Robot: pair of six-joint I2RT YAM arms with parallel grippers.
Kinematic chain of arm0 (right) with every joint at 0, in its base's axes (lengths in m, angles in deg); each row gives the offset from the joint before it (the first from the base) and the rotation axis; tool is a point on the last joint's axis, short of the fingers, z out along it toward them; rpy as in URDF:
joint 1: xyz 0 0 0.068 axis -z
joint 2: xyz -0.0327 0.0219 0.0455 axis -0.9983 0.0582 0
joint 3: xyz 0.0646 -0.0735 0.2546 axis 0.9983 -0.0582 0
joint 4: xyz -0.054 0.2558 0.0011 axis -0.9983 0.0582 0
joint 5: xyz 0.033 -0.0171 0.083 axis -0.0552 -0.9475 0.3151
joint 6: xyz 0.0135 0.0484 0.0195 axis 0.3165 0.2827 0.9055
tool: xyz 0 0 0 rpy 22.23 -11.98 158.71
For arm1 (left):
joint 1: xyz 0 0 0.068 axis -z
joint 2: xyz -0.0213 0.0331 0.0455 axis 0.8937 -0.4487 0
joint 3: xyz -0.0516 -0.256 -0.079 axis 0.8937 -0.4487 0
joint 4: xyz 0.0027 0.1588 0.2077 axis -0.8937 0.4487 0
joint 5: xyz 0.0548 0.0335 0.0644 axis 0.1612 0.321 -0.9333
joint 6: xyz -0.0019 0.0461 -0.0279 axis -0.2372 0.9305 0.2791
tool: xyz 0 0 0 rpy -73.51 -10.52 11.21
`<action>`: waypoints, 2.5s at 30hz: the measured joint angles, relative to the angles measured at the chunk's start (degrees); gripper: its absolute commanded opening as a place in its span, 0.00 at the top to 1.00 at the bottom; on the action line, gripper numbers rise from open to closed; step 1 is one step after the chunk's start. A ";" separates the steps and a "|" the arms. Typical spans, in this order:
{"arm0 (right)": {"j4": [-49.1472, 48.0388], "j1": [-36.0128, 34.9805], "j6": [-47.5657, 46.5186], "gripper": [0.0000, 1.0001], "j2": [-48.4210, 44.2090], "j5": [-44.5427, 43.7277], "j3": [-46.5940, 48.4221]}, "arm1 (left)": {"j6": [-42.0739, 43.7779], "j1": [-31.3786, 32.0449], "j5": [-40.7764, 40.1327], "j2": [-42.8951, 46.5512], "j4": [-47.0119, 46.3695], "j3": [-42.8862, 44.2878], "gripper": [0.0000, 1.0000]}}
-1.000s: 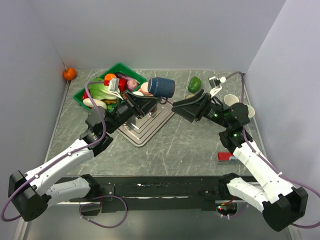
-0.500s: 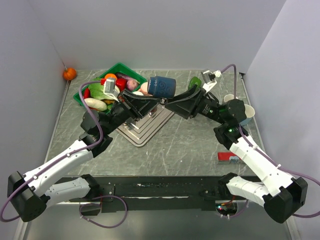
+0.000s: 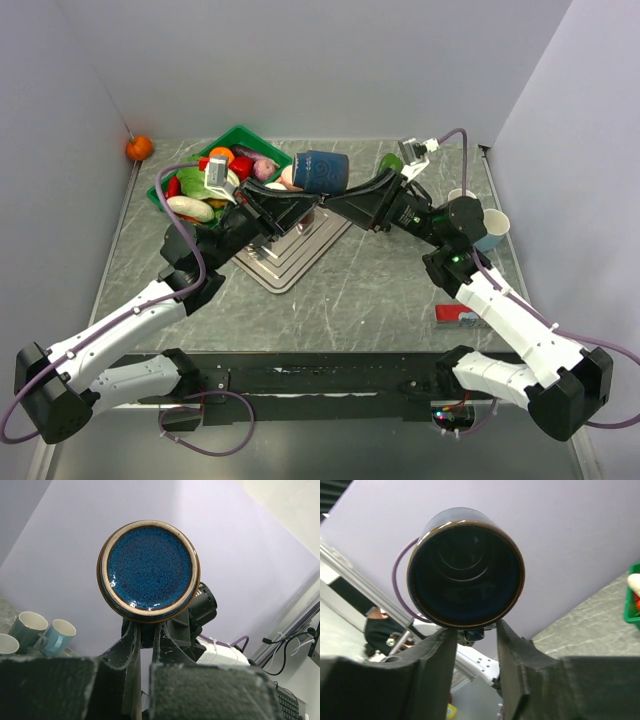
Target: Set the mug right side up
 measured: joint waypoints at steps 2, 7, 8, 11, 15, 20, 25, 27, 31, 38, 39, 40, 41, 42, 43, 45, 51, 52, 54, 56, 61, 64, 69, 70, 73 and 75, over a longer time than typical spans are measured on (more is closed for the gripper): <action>-0.72 -0.15 1.11 0.63 0.52 -0.24 0.02 | 0.00 0.00 -0.26 -0.02 -0.07 0.00 0.99; -2.60 -0.39 4.26 0.72 2.05 -0.52 0.17 | -0.07 -0.04 -1.25 -0.28 -1.11 -0.52 0.99; -2.84 -0.42 4.90 0.72 2.25 -0.70 0.17 | -0.31 -0.07 -1.51 -0.42 -1.66 -0.79 0.99; -3.13 -0.44 6.12 0.64 2.69 -0.96 0.17 | -0.98 -0.07 -2.27 -0.46 -2.64 -1.51 0.99; -3.30 -0.50 7.26 0.60 3.02 -1.31 0.17 | -1.79 -0.04 -2.56 -0.46 -4.42 -2.47 0.99; -3.56 -0.66 8.37 0.79 3.10 -1.90 0.17 | -2.51 -0.02 -2.93 -0.44 -5.53 -3.13 0.99; -3.93 -0.85 8.31 1.00 3.39 -2.73 0.17 | -4.24 0.13 -4.17 -0.44 -6.34 -3.72 0.99; -4.04 -0.87 8.41 1.00 3.56 -2.95 0.17 | -4.35 0.17 -4.48 -0.44 -6.43 -3.85 0.99; -4.07 -0.87 8.46 1.00 3.65 -3.13 0.17 | -4.26 0.17 -4.52 -0.44 -6.45 -3.93 0.89; -1.51 -1.07 6.64 1.00 2.47 -5.55 0.07 | -2.40 0.50 -4.04 -0.37 -5.09 -3.96 0.52; -0.83 -1.05 6.14 1.00 2.19 -6.45 0.04 | -2.05 0.79 -3.67 -0.28 -4.76 -3.96 0.42; -0.24 -1.07 5.44 1.00 1.88 -7.39 0.04 | -1.66 0.94 -3.21 -0.24 -4.24 -3.96 0.38; 0.22 -1.07 4.79 1.00 1.66 -8.17 0.04 | -1.22 1.16 -2.67 -0.24 -3.85 -3.96 0.33; 0.87 -1.05 4.00 1.00 1.29 -9.25 0.04 | -1.11 1.38 -2.38 -0.24 -3.50 -3.96 0.21; 1.62 -1.03 2.95 1.00 0.87 -10.49 0.02 | -0.96 1.64 -1.97 -0.22 -2.86 -3.96 0.17; 3.52 -0.94 1.09 1.00 -0.09 -12.26 0.00 | -0.26 1.90 -1.79 -0.02 -1.44 -3.96 0.06; 18.16 -0.96 -9.20 1.00 -3.96 -18.38 1.73 | 2.84 1.90 -5.99 2.47 8.57 -3.89 0.04; 22.60 -0.96 -11.80 1.00 -4.33 -19.87 2.99 | 3.58 1.90 -6.93 3.13 10.67 -3.89 0.04; 30.69 -0.96 -16.76 1.00 -4.96 -23.76 5.35 | 5.16 1.90 -10.40 4.66 16.55 -3.78 0.04; 37.20 -0.96 -21.33 1.00 -5.79 -27.50 6.27 | 6.71 1.90 -14.36 6.08 22.69 -3.50 0.04; 47.95 -0.96 -29.24 1.00 -6.51 -35.26 4.59 | 8.92 1.90 -23.61 8.26 33.57 -3.50 0.04; 51.32 -0.98 -32.06 1.00 -5.46 -38.91 1.38 | 9.53 1.90 -27.87 8.57 38.56 -3.50 0.04; 53.51 -2.51 -35.28 1.00 -0.02 -44.74 -1.99 | 9.73 1.90 -33.55 8.41 45.16 -3.37 0.04; 53.53 -3.17 -35.76 1.00 1.53 -46.14 -2.25 | 9.70 1.90 -34.58 8.15 46.23 -3.19 0.04; 53.02 -5.88 -36.98 1.00 6.80 -50.51 -2.29 | 9.64 1.88 -37.33 7.02 49.18 -2.51 0.04; 52.70 -7.69 -37.48 1.00 10.34 -52.96 -2.27 | 9.51 1.88 -38.73 6.14 50.86 -2.03 0.04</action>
